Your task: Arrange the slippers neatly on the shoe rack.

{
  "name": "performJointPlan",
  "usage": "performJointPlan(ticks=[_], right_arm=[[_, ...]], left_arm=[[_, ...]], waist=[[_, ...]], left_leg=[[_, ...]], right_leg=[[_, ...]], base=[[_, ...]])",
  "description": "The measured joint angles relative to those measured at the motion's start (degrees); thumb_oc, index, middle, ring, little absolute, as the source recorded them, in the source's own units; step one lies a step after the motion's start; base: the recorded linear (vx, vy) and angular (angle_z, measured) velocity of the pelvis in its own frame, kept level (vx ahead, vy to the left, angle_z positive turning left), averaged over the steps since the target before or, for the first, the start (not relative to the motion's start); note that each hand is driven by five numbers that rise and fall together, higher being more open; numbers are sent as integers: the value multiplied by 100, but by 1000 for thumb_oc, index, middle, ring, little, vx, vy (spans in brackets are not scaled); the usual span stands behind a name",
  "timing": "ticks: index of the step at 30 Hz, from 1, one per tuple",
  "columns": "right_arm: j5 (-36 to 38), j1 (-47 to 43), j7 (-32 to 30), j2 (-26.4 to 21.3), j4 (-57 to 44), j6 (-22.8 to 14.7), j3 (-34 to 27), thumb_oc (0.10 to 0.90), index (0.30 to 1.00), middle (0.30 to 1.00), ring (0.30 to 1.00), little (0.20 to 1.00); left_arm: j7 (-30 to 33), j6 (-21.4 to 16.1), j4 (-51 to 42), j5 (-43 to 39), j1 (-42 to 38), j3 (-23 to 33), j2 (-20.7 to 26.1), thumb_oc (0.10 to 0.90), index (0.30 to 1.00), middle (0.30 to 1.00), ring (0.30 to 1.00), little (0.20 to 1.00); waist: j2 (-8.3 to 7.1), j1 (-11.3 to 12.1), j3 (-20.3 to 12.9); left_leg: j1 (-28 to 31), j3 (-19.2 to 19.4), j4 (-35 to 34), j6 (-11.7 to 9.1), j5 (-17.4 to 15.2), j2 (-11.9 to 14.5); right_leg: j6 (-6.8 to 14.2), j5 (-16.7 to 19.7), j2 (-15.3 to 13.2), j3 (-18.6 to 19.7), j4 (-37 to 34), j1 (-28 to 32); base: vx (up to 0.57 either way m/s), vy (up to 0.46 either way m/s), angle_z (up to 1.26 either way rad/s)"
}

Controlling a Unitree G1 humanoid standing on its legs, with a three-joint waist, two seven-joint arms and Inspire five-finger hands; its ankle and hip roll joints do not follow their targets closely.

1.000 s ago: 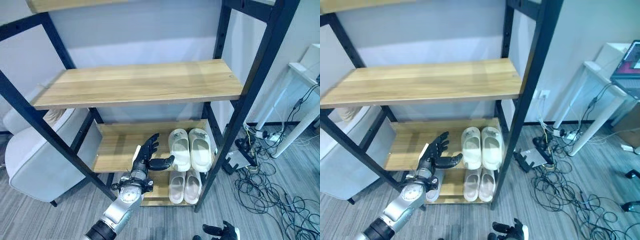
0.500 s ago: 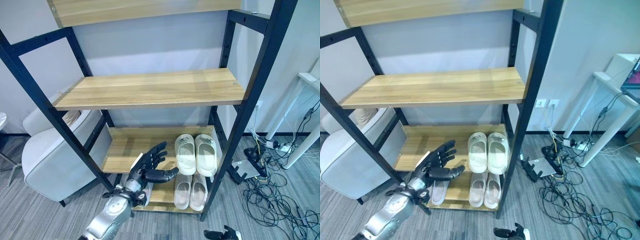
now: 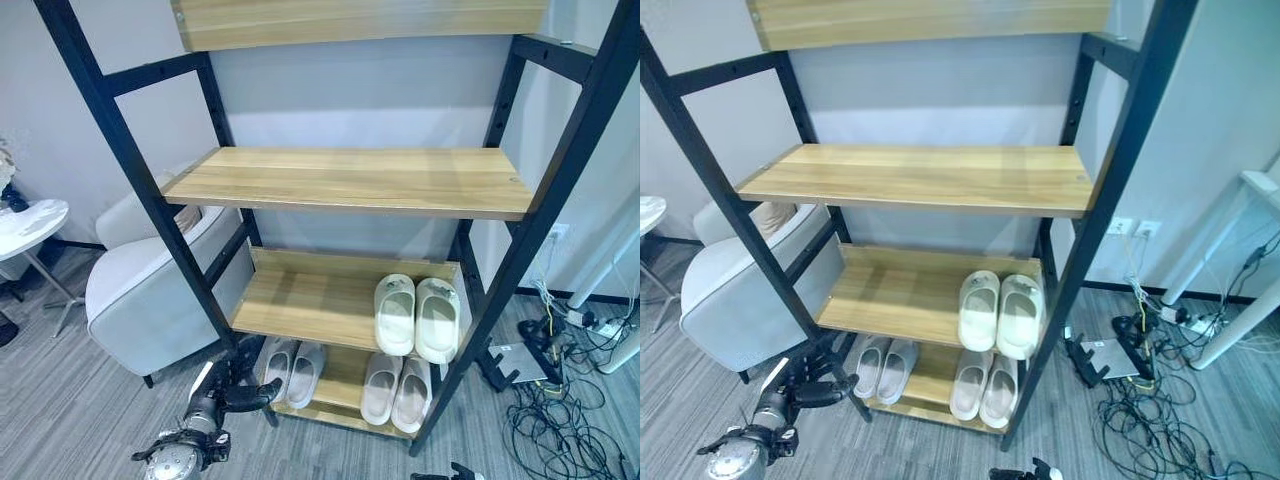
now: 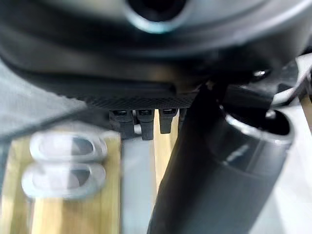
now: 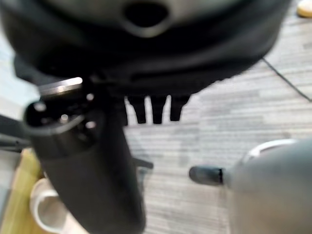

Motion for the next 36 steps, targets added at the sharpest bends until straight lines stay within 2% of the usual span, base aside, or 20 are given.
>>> performJointPlan(ticks=[2,4,5,8,9,10,14,15,16,17,20,21,22,23,24,25,26,28,30,36], right_arm=[[2,-26,4,-5,8,3,1,800,900,900,900,900],[39,-31,9,-12,8,21,-15,800,900,900,900,900],[41,-37,10,6,2,21,-16,800,900,900,900,900],[74,-40,8,7,-2,43,-31,800,900,900,900,900],[129,-55,7,-3,-2,82,-34,800,900,900,900,900],[144,-46,41,-4,0,82,-22,800,900,900,900,900],[246,-53,70,10,-13,92,-34,800,900,900,900,900],[285,-45,121,-15,-6,90,-109,800,900,900,900,900],[298,-40,137,-73,64,92,-102,800,900,900,900,900],[309,-95,203,-43,86,79,-58,800,900,900,900,900],[353,-78,239,-42,113,51,-47,800,900,900,900,900],[360,-90,258,-31,150,44,-74,800,900,900,900,900],[352,-110,328,-73,237,37,-170,800,900,900,900,900],[351,-135,423,-125,385,36,-198,800,900,900,900,900],[351,-239,464,-138,410,39,-170,800,900,900,900,900],[359,-259,492,-189,426,-6,-132,800,900,900,900,900],[472,-241,496,-162,419,4,-178,800,900,900,900,900],[547,-187,508,-106,378,10,-191,800,900,900,900,900],[537,-185,531,-129,374,20,-190,800,900,900,900,900],[554,-176,941,48,376,34,72,800,900,900,900,900]], left_arm=[[-15,-71,430,201,-47,-14,-99,800,900,900,900,900],[140,22,1505,411,-320,-27,-499,800,900,900,900,900],[237,239,1637,412,-294,-62,-546,800,900,900,900,900],[229,151,1856,474,-184,-117,-716,800,900,900,900,900],[362,-10,2618,652,-497,69,-1056,800,900,900,900,900],[471,238,2892,641,-639,47,-1171,800,900,900,900,900],[483,322,3021,690,-623,-42,-1221,800,900,900,900,900],[453,-44,3943,872,-937,39,-1436,800,900,900,900,900],[468,-68,5066,919,-1414,199,-1723,800,900,900,900,900],[531,375,5088,896,-1298,213,-1743,800,900,900,900,900],[475,302,4796,981,-1131,132,-1739,800,900,900,900,900],[472,206,5012,1083,-1252,129,-1794,800,900,900,900,900],[335,19,6028,1372,-1548,438,-1958,800,900,900,900,900],[323,17,7174,1633,-1997,736,-2057,800,900,900,900,900],[366,200,7689,1767,-2181,891,-2110,800,900,900,900,900],[478,608,7868,2112,-1891,915,-2131,800,900,900,900,900],[490,640,7783,2210,-1762,846,-2098,800,900,900,900,900],[482,813,7221,2372,-1542,242,-2017,800,900,900,900,900],[407,814,6897,2472,-1544,-126,-1858,800,900,900,900,900],[364,721,6645,2479,-1631,-265,-1771,800,900,900,900,900]], waist=[[6,-4,-2],[24,-5,-11],[-12,-8,15],[-117,-14,97],[-12,-6,61],[-4,-11,52],[-148,-32,131],[-107,-56,125],[-80,-62,108],[-95,-168,94],[-167,-171,107],[-168,-139,128],[-249,-149,158],[-237,-195,150],[-169,-222,116],[-91,-399,39],[-125,-426,45],[-277,-394,123],[-310,-321,167],[-360,-372,62]], left_leg=[[-4,2,0,-1,-1,2],[-27,2,0,-1,-1,6],[-38,2,0,-1,-1,19],[-54,6,0,-12,4,17],[-36,10,1,-16,3,-1],[-37,10,0,-16,3,-5],[-131,3,1,-20,5,13],[-103,6,3,-21,8,7],[-55,7,0,-21,8,-8],[-39,23,0,-21,7,-1],[-150,4,0,-23,3,27],[-146,16,11,-33,-5,14],[-116,91,97,-54,18,-88],[-89,189,217,20,-36,-115],[-51,230,200,47,-115,-102],[77,411,14,68,-147,-124],[78,438,7,67,-143,-144],[43,451,18,61,-133,-232],[-24,439,21,61,-129,-234],[151,504,3,114,-98,-257]], right_leg=[[0,0,2,5,0,-4],[0,0,3,6,-1,-4],[0,0,15,4,-1,-36],[3,-6,17,-2,-1,-53],[21,-21,-8,4,0,-24],[21,-20,-13,4,0,-38],[21,-23,7,-6,-1,-113],[27,-32,0,-5,-2,-74],[27,-31,-16,-7,-1,-21],[27,-30,-13,-1,-1,-31],[20,-36,15,-21,-1,-130],[19,-36,2,-21,-1,-135],[4,-40,-93,15,1,-148],[4,-40,-147,49,2,-117],[28,-36,-137,105,0,-99],[110,-70,-219,144,17,-106],[116,-91,-224,134,42,-127],[113,-106,-306,113,93,-275],[117,-103,-337,134,183,-364],[198,-42,-372,151,52,-179]], base=[[0,0,0],[0,0,0],[0,0,0],[34,8,1],[-6,1,4],[0,0,0],[3,3,0],[0,0,3],[0,0,-9],[0,0,-18],[21,43,4],[45,73,11],[88,61,-12],[51,24,-33],[87,60,-74],[32,40,-70],[34,124,-49],[3,87,11],[0,1,7],[25,-32,-9]])
